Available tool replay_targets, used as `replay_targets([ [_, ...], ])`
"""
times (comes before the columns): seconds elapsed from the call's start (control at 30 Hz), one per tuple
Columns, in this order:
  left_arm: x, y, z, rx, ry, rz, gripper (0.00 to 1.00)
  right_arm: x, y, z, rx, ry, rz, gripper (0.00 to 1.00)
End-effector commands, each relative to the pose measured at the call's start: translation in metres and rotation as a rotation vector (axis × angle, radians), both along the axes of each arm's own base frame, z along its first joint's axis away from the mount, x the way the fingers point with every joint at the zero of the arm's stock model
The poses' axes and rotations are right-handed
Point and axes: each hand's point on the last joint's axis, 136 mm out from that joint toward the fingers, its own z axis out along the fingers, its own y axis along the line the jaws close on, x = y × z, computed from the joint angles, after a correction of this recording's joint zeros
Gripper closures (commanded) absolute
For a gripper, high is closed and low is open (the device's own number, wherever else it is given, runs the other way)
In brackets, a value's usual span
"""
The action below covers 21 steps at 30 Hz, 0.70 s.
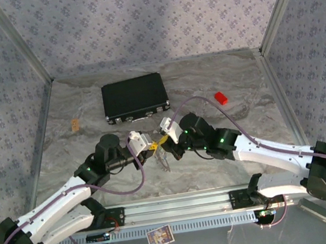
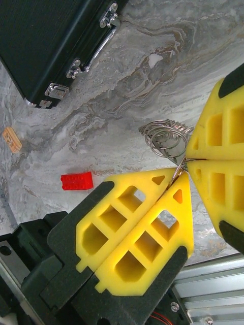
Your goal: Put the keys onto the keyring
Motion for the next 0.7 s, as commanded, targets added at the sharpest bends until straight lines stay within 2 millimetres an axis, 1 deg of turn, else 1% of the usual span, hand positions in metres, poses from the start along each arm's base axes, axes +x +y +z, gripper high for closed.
replay_targets([
  [0.0,-0.009,-0.008,0.020,-0.073,-0.033,-0.052,1.00,0.012,0.001,0.015,0.039,-0.022,-0.039,1.00],
  [0.13,-0.007,-0.007,0.017,-0.059,-0.029,-0.041,1.00,0.011,-0.001,0.019,0.049,-0.030,-0.040,1.00],
  [0.23,-0.008,-0.006,0.017,-0.058,-0.033,-0.043,1.00,0.014,-0.007,0.020,0.052,-0.037,-0.068,1.00],
  [0.37,-0.009,-0.006,0.021,-0.085,-0.054,-0.044,1.00,0.025,-0.017,0.012,0.011,-0.039,-0.141,1.00],
  [0.43,-0.009,-0.005,0.025,-0.110,-0.067,-0.039,1.00,0.029,-0.019,0.008,-0.006,-0.033,-0.162,1.00],
  [0.5,-0.007,-0.005,0.028,-0.124,-0.074,-0.029,1.00,0.029,-0.017,0.007,-0.007,-0.023,-0.159,1.00],
  [0.67,-0.007,-0.003,0.022,-0.109,-0.087,-0.027,1.00,0.025,-0.012,0.010,0.026,0.013,-0.130,1.00],
])
